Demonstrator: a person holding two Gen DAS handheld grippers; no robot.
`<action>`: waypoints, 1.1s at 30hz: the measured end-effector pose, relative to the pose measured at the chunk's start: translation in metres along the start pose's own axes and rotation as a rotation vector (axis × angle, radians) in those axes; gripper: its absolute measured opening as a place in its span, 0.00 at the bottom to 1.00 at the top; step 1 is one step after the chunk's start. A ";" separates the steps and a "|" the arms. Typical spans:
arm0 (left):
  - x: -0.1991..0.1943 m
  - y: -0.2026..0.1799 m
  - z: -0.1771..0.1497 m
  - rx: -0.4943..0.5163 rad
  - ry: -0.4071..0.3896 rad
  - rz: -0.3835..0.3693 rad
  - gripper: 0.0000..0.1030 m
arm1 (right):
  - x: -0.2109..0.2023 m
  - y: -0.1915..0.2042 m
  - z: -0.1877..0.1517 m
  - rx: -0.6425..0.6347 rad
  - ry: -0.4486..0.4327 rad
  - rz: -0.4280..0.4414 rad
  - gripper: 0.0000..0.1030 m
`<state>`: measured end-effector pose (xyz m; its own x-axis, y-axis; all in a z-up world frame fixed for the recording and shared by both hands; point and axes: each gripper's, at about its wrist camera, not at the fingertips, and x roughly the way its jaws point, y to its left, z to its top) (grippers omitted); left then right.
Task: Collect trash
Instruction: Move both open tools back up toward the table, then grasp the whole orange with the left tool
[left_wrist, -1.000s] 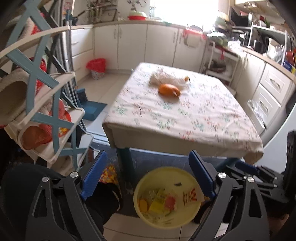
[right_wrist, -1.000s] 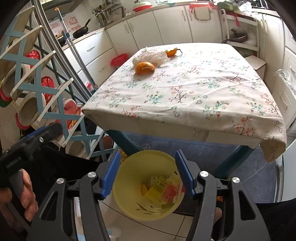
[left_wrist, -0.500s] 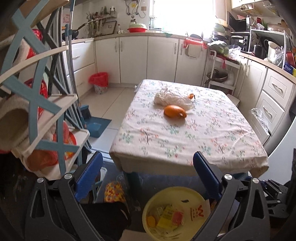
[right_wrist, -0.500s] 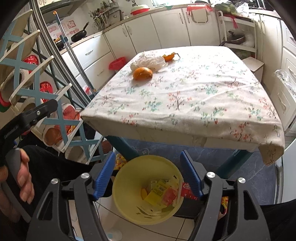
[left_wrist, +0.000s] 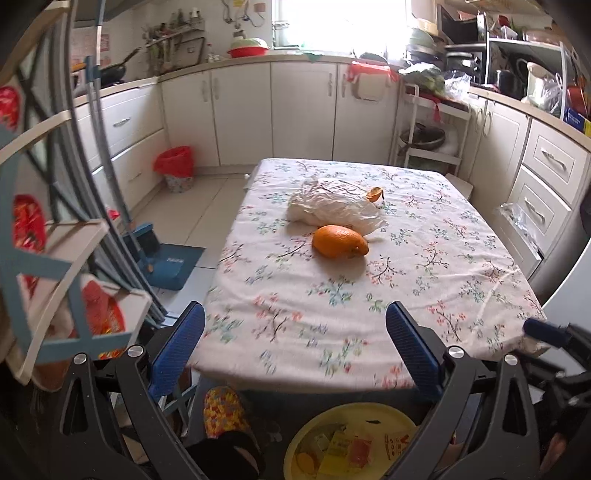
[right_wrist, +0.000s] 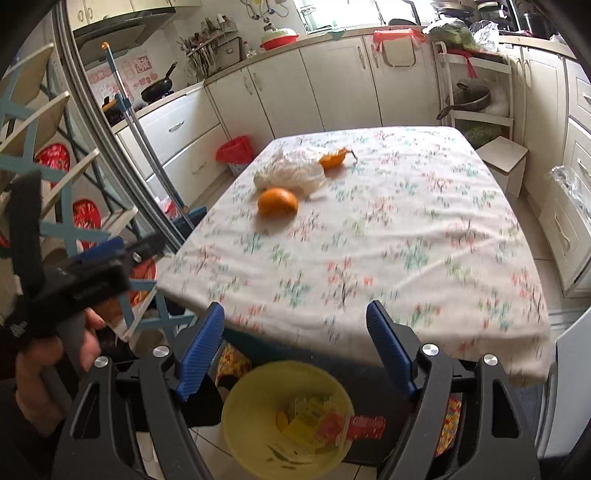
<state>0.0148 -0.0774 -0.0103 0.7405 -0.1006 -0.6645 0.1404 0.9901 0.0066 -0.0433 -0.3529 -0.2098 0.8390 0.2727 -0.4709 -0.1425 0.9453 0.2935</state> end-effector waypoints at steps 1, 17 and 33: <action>0.006 -0.001 0.004 0.004 0.006 -0.007 0.92 | 0.000 -0.002 0.008 -0.009 -0.007 -0.008 0.74; 0.136 -0.020 0.060 0.009 0.136 -0.083 0.91 | 0.046 -0.059 0.080 0.087 -0.007 -0.003 0.76; 0.195 -0.016 0.073 -0.069 0.297 -0.214 0.31 | 0.130 -0.061 0.131 0.076 0.075 0.007 0.76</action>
<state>0.2048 -0.1198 -0.0853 0.4748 -0.2833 -0.8332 0.2197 0.9549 -0.1995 0.1429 -0.3989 -0.1797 0.7962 0.2945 -0.5284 -0.1053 0.9276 0.3583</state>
